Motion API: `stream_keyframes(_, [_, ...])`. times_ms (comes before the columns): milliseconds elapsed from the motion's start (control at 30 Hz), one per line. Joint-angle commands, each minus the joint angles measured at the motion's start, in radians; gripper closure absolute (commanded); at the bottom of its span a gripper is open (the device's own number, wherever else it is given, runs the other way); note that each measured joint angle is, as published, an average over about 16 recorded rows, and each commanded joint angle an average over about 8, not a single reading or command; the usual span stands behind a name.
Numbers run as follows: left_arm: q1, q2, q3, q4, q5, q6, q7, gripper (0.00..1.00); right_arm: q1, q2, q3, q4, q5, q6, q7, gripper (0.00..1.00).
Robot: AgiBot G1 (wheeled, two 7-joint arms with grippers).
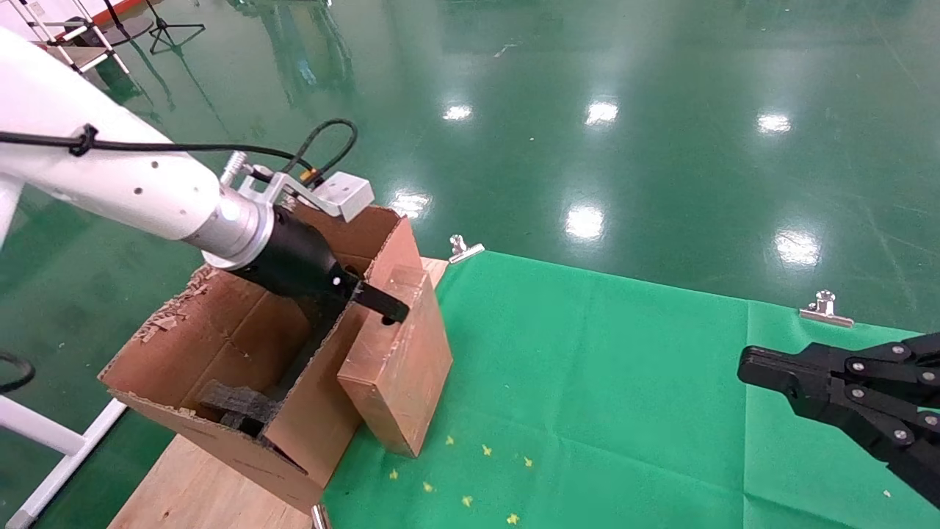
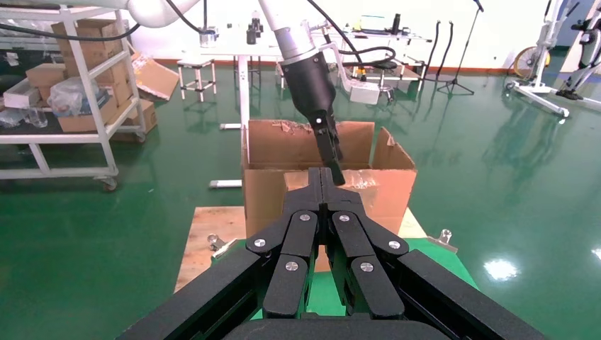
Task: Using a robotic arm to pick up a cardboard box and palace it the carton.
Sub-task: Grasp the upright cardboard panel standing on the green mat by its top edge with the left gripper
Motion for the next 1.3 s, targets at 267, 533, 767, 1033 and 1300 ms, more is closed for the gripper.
stream_keyframes(267, [-0.046,0.008,0.06,0.055,-0.071,-0.005,-0.025,0.0,0.0,0.0,0.0,0.0,0.0,0.0,0.0,1.0])
stream_keyframes(533, [-0.034,0.021,0.099,0.054,-0.048,-0.015,-0.02,0.0,0.0,0.0,0.0,0.0,0.0,0.0,0.0,1.0])
stream_keyframes(767, [-0.017,0.018,0.121,0.032,-0.033,-0.024,-0.024,0.0,0.0,0.0,0.0,0.0,0.0,0.0,0.0,0.75])
stream_keyframes(1033, [-0.018,0.016,0.126,0.026,-0.022,-0.033,-0.026,0.69,0.0,0.0,0.0,0.0,0.001,0.0,0.0,0.0])
stream_keyframes(1300, [-0.017,0.016,0.123,0.027,-0.027,-0.032,-0.025,1.0,0.0,0.0,0.0,0.0,0.001,0.0,0.0,0.0])
